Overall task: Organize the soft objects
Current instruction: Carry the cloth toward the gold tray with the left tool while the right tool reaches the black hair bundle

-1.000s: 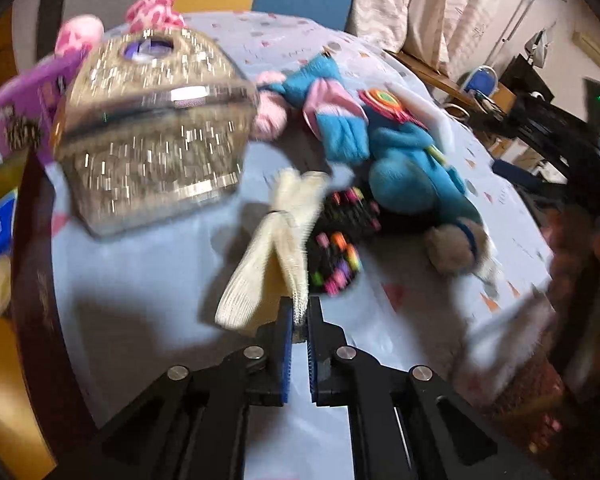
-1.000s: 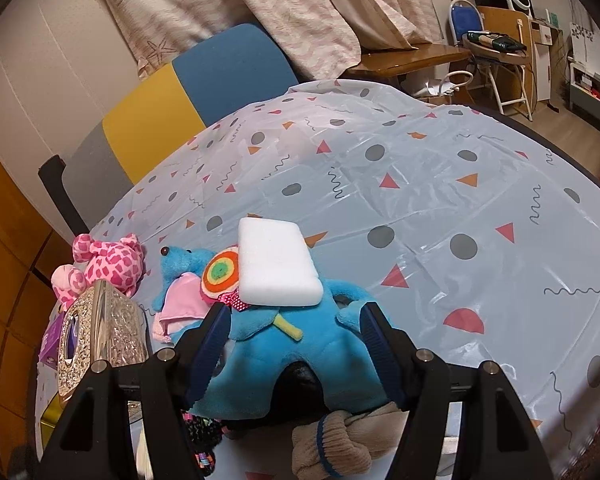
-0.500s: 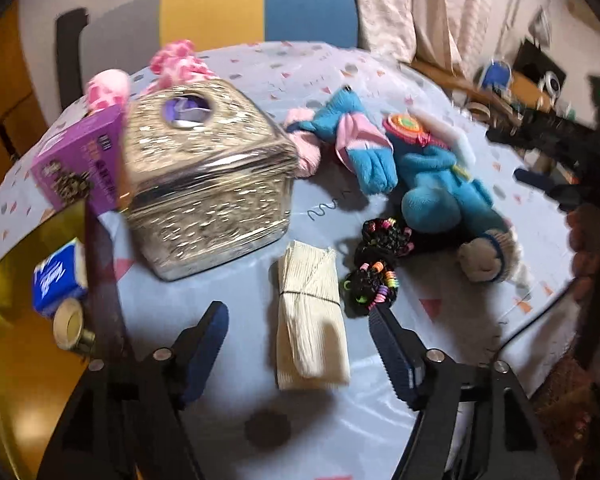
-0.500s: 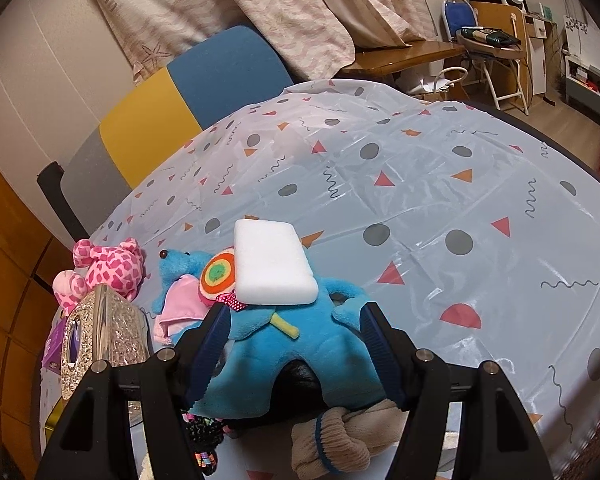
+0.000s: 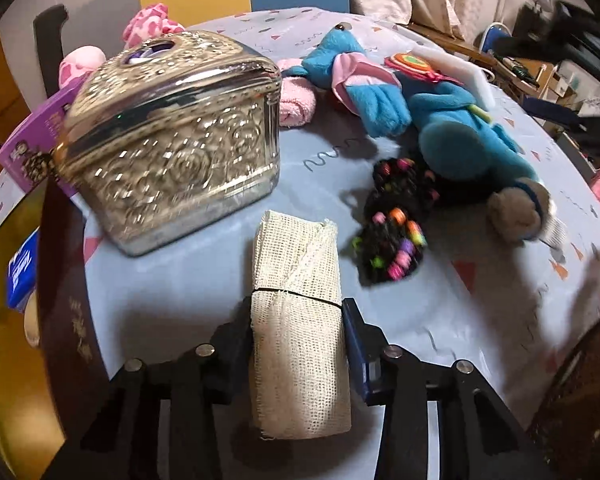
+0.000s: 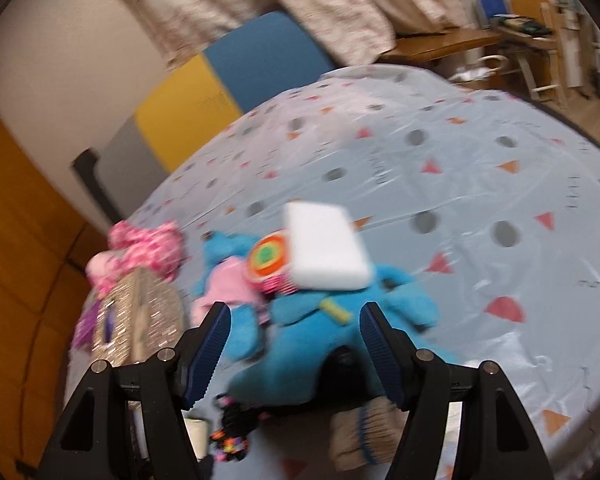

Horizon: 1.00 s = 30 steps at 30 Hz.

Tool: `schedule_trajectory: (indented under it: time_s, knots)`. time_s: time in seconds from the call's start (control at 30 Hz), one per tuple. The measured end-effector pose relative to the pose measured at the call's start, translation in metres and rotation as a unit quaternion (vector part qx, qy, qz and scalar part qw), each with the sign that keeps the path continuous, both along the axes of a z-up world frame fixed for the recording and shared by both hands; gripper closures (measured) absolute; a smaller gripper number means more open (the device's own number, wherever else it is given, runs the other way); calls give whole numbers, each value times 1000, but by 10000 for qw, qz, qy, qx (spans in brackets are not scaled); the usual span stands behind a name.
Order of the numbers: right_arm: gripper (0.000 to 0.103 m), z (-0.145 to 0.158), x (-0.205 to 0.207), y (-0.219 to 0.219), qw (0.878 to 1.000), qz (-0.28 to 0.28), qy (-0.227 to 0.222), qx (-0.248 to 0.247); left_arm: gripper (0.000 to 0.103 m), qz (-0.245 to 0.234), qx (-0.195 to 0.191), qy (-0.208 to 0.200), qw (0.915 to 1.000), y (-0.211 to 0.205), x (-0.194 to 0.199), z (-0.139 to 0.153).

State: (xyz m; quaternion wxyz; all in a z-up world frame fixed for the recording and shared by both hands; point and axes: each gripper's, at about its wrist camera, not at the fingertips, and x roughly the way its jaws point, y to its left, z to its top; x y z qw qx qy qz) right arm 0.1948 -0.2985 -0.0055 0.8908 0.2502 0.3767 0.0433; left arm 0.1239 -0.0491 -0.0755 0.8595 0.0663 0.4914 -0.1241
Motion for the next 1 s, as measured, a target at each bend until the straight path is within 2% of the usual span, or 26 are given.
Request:
schedule_trajectory:
  time_s: [0.07, 0.2, 0.37, 0.43, 0.5, 0.57, 0.63, 0.77, 0.83, 0.9, 0.93, 1.0]
  knots:
    - [35, 1, 0, 9, 9994, 333, -49, 93, 61, -22, -43, -51, 10000, 4, -11, 2]
    - [44, 1, 1, 37, 9916, 1258, -89, 298, 61, -117, -179, -156, 9996, 9, -34, 10]
    - [56, -5, 0, 72, 9790, 2030, 112, 117, 61, -187, -452, -414, 9979, 23, -54, 34]
    - [56, -10, -1, 86, 9703, 2403, 269, 6, 61, -182, -583, -531, 9967, 28, -60, 45]
    - [56, -19, -5, 107, 9547, 2891, 602, -376, 61, -177, -715, -617, 9954, 36, -65, 57]
    - [56, -29, -15, 128, 9338, 3312, 897, -1016, 61, -131, -836, -730, 9937, 48, -70, 68]
    - [56, -40, -20, 138, 9159, 3526, 1233, -1469, 61, -73, -953, -804, 9922, 54, -69, 75]
    - [56, -35, -18, 143, 9028, 3505, 1245, -2158, 61, 158, -1188, -869, 9890, 79, -75, 85]
    - [56, -40, -10, 147, 8867, 3489, 1437, -2672, 61, 328, -1287, -890, 9871, 90, -75, 87]
    - [56, -50, -6, 153, 8626, 3497, 1467, -3349, 61, 465, -1340, -929, 9855, 103, -76, 91]
    - [56, -54, -2, 154, 8573, 3496, 1482, -3478, 61, 542, -1370, -948, 9845, 109, -76, 93]
    - [59, -57, 6, 155, 8584, 3435, 1361, -3558, 61, 696, -1419, -971, 9826, 121, -76, 95]
